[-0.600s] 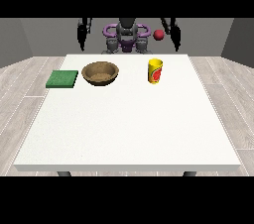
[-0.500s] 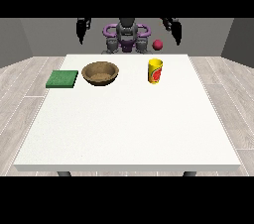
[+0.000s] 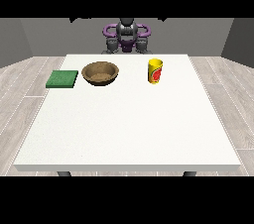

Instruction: Pick the cup and pour the ball into the bowl, then pick the bowl and place it on the pad

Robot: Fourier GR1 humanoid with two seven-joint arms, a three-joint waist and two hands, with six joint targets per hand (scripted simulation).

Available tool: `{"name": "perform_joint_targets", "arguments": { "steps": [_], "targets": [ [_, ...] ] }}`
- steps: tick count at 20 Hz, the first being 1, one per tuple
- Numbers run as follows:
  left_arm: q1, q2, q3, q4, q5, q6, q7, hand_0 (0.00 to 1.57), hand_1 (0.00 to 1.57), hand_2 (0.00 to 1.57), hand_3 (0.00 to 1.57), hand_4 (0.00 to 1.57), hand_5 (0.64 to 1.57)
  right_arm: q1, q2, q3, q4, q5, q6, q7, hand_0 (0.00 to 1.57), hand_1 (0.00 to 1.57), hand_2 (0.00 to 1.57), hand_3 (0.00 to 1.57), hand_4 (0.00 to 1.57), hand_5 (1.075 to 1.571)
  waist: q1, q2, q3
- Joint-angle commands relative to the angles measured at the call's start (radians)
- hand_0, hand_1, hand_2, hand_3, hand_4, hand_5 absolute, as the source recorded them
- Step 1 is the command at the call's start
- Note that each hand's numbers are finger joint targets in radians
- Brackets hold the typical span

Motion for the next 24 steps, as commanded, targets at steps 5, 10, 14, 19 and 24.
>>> {"name": "perform_joint_targets", "arguments": {
  "steps": [5, 10, 14, 19, 24],
  "targets": [
    [-0.060, -0.026, -0.033, -0.163, -0.026, 0.075, 0.075, 0.00, 0.00, 0.00, 0.00, 0.00, 1.527, 0.045, -0.013, -0.078, -0.086, -0.075, 0.060, -0.063, 0.00, 0.00, 0.00, 0.00, 0.52, 1.563, -0.005, 0.135, -0.0012],
    [-0.049, 0.005, 0.005, -0.087, -0.009, 0.005, -0.099, 0.00, 0.00, 0.00, 0.00, 0.00, 1.519, -0.040, -0.031, -0.111, -0.057, -0.086, 0.069, -0.079, 0.00, 0.00, 0.00, 0.00, 0.37, 1.563, 0.012, 0.235, -0.0015],
    [-0.172, 0.004, 0.060, 0.031, -0.038, 0.037, -0.186, 0.00, 0.00, 0.00, 0.00, 0.00, 1.505, -0.057, 0.011, -0.043, -0.040, -0.017, 0.057, -0.145, 0.00, 0.00, 0.00, 0.00, 0.30, 1.569, -0.024, 0.323, -0.0015],
    [-0.306, 0.077, 0.170, 0.149, -0.033, 0.010, -0.316, 0.00, 0.00, 0.00, 0.00, 0.00, 1.480, -0.160, -0.041, -0.121, 0.034, -0.059, 0.095, -0.220, 0.00, 0.00, 0.00, 0.00, 0.22, 1.570, -0.038, 0.442, -0.0014],
    [-0.270, 0.067, 0.197, 0.345, -0.015, -0.036, -0.517, 0.00, 0.00, 0.00, 0.00, 0.00, 1.473, -0.188, -0.065, -0.147, 0.078, -0.053, 0.100, -0.239, 0.00, 0.00, 0.00, 0.00, 0.17, 1.571, -0.034, 0.450, -0.0017]
  ]
}}
